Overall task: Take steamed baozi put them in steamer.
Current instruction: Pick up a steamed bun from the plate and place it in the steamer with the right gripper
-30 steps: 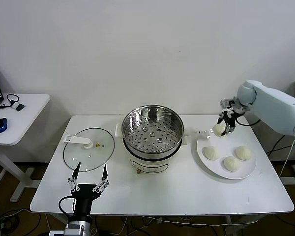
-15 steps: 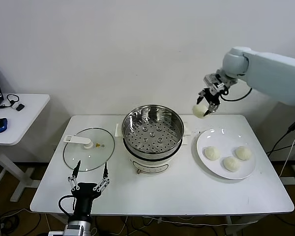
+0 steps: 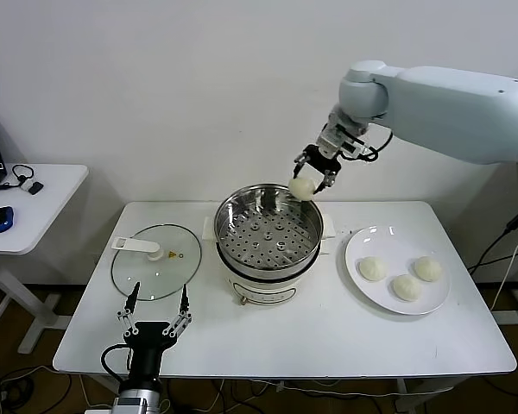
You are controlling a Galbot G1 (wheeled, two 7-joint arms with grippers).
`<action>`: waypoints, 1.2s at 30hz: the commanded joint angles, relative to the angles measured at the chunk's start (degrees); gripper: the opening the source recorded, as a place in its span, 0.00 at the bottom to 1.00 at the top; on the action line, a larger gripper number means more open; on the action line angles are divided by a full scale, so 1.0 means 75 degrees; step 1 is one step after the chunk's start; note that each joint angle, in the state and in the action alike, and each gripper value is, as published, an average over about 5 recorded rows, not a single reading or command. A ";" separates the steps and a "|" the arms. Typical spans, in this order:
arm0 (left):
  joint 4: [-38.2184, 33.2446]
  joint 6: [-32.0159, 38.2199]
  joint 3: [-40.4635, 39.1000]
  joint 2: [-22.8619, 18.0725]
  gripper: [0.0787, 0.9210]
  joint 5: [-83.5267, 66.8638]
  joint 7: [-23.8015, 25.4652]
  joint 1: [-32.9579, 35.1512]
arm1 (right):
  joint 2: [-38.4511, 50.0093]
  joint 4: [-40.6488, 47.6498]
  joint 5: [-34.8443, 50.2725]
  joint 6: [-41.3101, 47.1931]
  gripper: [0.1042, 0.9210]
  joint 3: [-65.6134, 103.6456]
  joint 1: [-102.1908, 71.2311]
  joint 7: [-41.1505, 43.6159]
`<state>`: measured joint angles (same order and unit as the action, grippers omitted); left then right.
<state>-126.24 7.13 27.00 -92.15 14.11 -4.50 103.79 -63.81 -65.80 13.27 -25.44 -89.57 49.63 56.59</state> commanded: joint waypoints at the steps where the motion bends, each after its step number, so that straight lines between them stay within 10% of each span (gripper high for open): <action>1: -0.0022 0.0022 0.0037 -0.0078 0.88 0.0014 -0.0018 0.0002 | -0.1210 0.0979 -0.1660 -0.2150 0.63 0.0321 -0.0614 -0.0882; 36: 0.0472 -0.0011 0.0338 -0.0023 0.88 -0.0404 0.0009 -0.0519 | -0.2978 0.4371 -0.2799 -0.3274 0.64 0.0796 -0.2468 -0.0448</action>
<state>-122.99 7.04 29.49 -92.20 11.34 -4.44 100.24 -84.17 -37.25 -6.17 -47.23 -84.12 32.64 52.75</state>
